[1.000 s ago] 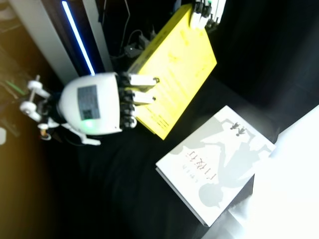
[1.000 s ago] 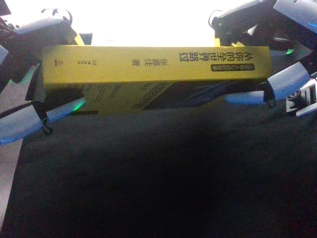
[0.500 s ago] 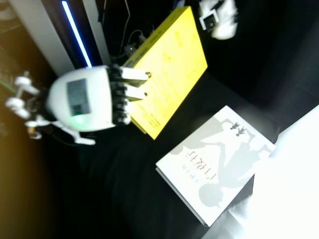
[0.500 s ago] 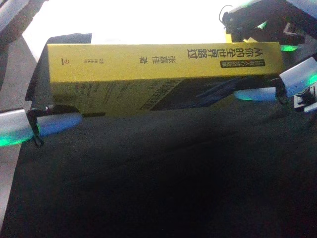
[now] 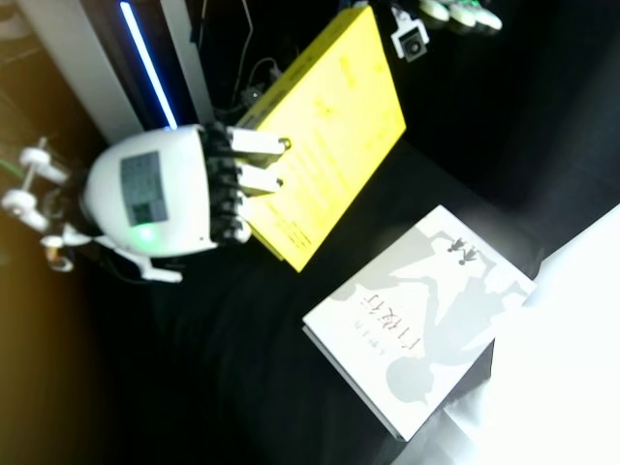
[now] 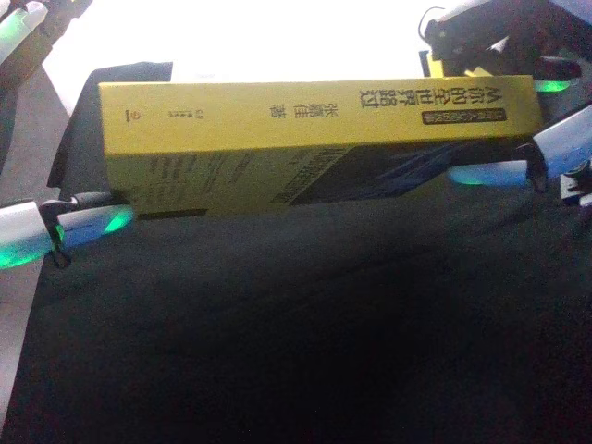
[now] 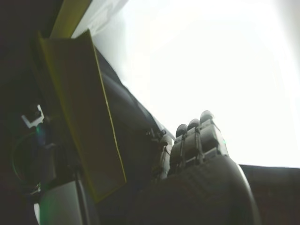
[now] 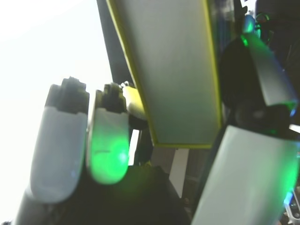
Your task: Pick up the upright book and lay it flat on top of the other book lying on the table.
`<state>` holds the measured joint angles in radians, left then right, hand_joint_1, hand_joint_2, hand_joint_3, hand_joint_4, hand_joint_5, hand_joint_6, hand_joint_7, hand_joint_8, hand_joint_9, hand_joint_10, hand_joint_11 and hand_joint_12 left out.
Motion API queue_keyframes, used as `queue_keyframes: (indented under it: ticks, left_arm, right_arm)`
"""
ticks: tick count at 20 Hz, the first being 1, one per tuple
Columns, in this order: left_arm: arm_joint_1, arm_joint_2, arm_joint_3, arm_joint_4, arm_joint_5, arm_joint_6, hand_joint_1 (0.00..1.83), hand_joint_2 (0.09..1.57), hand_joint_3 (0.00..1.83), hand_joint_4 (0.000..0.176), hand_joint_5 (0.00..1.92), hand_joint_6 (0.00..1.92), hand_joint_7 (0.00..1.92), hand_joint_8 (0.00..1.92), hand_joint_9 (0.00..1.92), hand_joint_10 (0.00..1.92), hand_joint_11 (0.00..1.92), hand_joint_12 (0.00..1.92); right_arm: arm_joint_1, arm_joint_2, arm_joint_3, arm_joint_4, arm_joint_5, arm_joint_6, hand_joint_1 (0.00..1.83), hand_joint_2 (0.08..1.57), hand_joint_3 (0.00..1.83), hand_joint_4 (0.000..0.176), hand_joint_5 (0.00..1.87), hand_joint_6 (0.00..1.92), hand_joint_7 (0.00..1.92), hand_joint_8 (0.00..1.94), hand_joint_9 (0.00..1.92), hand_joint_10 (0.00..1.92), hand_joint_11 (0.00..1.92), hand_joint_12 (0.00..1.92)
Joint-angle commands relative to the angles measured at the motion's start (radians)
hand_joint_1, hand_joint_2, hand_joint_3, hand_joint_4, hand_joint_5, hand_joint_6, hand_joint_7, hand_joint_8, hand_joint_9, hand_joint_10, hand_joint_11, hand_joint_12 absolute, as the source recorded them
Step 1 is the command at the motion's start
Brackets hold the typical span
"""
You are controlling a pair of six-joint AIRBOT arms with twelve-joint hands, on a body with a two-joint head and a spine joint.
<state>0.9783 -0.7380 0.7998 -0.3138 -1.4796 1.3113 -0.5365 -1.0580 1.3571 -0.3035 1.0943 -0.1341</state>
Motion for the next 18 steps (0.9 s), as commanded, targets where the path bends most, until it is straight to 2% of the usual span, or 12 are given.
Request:
queue_keyframes:
  ticks: [1,4,5,7,11,17,18]
  left_arm:
    - [-0.006,0.008,0.004,0.009,-0.117,-0.003,0.67,0.93,0.02,0.144,0.00,0.00,0.00,0.00,0.00,0.00,0.00,0.00]
    - [-0.005,0.007,0.007,0.005,-0.111,-0.003,0.65,0.94,0.02,0.161,0.00,0.00,0.00,0.00,0.00,0.00,0.00,0.00]
    - [-0.003,0.006,0.007,0.004,-0.112,-0.003,0.64,0.93,0.01,0.168,0.00,0.00,0.00,0.00,0.00,0.00,0.00,0.00]
    - [0.001,0.006,0.007,0.004,-0.111,-0.003,0.66,0.94,0.01,0.156,0.00,0.00,0.00,0.00,0.00,0.00,0.00,0.00]
    - [0.001,0.005,0.007,0.005,-0.107,-0.003,0.67,0.93,0.01,0.169,0.00,0.00,0.00,0.00,0.00,0.00,0.00,0.00]
    - [0.000,-0.003,0.011,0.007,-0.094,-0.003,0.66,0.93,0.01,0.172,0.00,0.00,0.00,0.00,0.00,0.00,0.00,0.00]
    - [0.000,-0.004,0.012,0.008,-0.095,-0.003,0.67,0.94,0.01,0.176,0.00,0.00,0.00,0.00,0.00,0.00,0.00,0.00]
  right_arm:
    - [0.015,0.009,-0.001,0.061,0.118,0.013,1.67,0.61,1.22,0.176,1.55,1.92,1.73,1.94,1.80,1.92,1.84,1.92]
    - [0.024,0.014,-0.001,0.074,0.138,0.004,1.70,0.57,1.27,0.176,1.53,1.92,1.69,1.94,1.75,1.92,1.79,1.92]
    - [0.038,0.014,-0.001,0.076,0.149,0.002,1.63,0.63,1.23,0.176,1.52,1.92,1.67,1.94,1.73,1.92,1.77,1.92]
    - [0.075,0.024,-0.008,0.076,0.160,-0.023,1.63,0.65,1.21,0.176,1.53,1.92,1.68,1.94,1.75,1.92,1.81,1.92]
    - [0.115,0.037,-0.006,0.078,0.154,-0.039,1.67,0.62,1.31,0.176,1.67,1.92,1.82,1.94,1.89,1.92,1.91,1.92]
    - [0.186,-0.012,0.092,0.095,0.001,-0.044,1.70,0.64,1.26,0.176,1.61,1.92,1.82,1.94,1.91,1.92,1.92,1.92]
    - [0.205,-0.026,0.109,0.094,-0.023,-0.052,1.71,0.66,1.20,0.176,1.53,1.92,1.78,1.94,1.89,1.92,1.91,1.92]
